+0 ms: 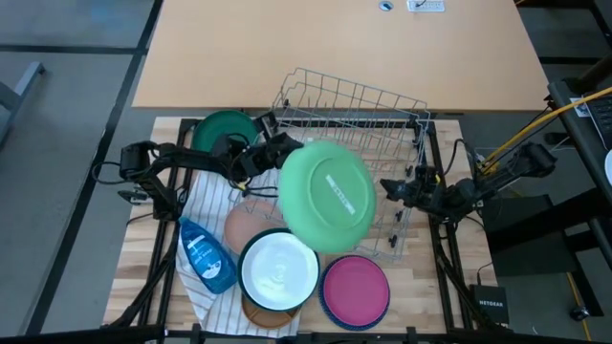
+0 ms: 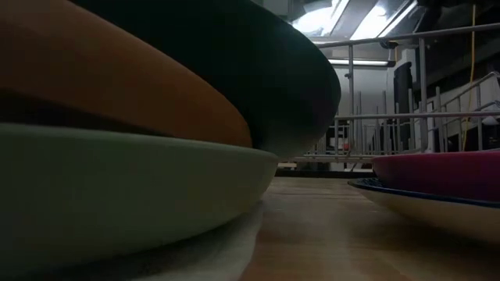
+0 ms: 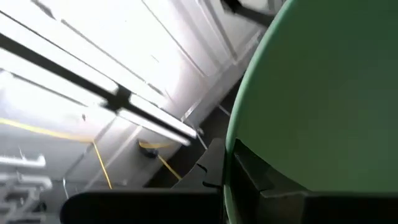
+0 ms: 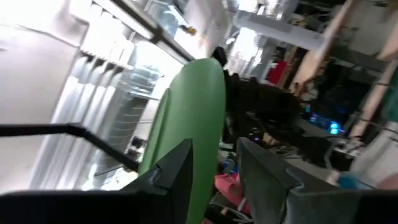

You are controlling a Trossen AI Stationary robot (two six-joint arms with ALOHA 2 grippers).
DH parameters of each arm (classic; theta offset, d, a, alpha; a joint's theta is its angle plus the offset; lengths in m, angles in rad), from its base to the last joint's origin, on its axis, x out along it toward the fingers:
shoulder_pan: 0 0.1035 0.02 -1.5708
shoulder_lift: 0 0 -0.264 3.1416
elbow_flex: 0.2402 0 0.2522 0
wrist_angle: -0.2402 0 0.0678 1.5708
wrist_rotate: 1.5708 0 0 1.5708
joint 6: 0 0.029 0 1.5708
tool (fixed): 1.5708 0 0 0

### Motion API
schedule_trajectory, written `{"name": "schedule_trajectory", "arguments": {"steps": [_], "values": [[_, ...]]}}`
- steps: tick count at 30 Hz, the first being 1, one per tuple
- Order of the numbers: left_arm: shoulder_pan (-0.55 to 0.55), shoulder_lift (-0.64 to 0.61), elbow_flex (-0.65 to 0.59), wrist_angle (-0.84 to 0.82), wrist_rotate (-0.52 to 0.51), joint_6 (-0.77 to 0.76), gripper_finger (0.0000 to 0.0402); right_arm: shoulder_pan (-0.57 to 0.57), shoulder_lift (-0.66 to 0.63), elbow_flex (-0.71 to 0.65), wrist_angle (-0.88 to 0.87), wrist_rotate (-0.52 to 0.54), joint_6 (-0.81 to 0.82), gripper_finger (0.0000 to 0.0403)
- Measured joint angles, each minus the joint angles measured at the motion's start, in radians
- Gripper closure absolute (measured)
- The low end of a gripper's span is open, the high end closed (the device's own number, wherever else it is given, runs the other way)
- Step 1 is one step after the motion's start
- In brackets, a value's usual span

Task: Sort dishes
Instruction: Put the green plate in the dish rack

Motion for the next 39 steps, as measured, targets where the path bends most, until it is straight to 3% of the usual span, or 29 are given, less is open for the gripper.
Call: {"name": "schedule_trajectory", "arguments": {"steps": [12, 22, 39], "values": [[-0.047, -0.006, 0.001, 0.049, 0.006, 0.035, 0.0401, 0.000, 0.166, 0.007, 0.181, -0.090, -0.006, 0.0274], [-0.062, -0.009, 0.001, 0.053, 0.024, 0.022, 0.0401, 0.000, 0.290, 0.140, 0.190, -0.267, -0.082, 0.0274], [-0.113, -0.009, 0.002, 0.046, 0.027, 0.087, 0.0401, 0.000, 0.366, 0.181, 0.207, -0.305, -0.083, 0.0274]]}}
